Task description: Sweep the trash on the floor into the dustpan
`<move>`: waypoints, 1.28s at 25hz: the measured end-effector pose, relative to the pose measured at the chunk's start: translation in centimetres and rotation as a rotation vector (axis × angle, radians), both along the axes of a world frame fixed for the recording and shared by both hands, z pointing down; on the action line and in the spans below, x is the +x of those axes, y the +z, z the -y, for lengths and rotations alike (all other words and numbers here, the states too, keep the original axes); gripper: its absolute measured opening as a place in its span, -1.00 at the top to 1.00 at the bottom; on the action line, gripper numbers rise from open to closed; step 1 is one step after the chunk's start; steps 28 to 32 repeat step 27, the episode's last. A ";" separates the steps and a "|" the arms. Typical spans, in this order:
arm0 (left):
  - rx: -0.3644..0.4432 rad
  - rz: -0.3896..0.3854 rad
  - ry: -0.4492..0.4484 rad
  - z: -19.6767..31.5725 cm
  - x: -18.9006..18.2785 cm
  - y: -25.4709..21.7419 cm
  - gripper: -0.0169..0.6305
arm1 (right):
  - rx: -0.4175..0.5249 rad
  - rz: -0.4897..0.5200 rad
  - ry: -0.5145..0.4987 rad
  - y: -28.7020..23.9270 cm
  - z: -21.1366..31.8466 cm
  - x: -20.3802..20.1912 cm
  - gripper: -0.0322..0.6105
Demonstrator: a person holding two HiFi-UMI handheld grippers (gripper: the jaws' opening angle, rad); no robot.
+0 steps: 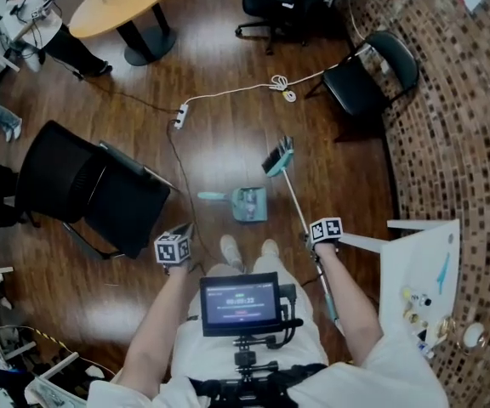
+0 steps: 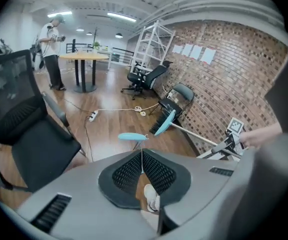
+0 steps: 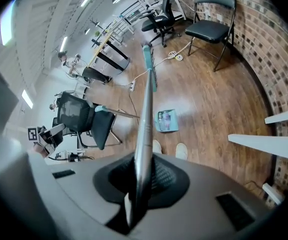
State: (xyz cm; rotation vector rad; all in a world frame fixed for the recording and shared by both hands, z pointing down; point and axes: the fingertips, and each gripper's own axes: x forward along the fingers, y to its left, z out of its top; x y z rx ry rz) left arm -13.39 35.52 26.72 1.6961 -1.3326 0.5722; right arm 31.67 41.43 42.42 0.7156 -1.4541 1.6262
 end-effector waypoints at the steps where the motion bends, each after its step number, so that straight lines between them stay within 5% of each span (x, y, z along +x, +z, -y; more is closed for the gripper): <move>1: -0.007 -0.008 -0.036 -0.2 0.1 0.0 0.94 | 0.004 0.005 0.001 -0.7 -0.2 0.1 0.75; 6: -0.053 -0.047 -0.150 -3.9 2.4 0.0 0.94 | 0.036 0.008 -0.009 -3.1 -0.2 1.5 0.75; 24: -0.001 -0.008 -0.179 -8.0 6.5 -0.7 0.95 | 0.039 0.028 0.062 -2.2 -3.4 6.1 0.75; 27: 0.009 -0.030 -0.184 -8.3 7.4 -0.2 0.72 | 0.029 0.028 0.082 -1.6 -4.1 6.7 0.75; 32: 0.009 -0.030 -0.184 -8.3 7.4 -0.2 0.72 | 0.029 0.028 0.082 -1.6 -4.1 6.7 0.75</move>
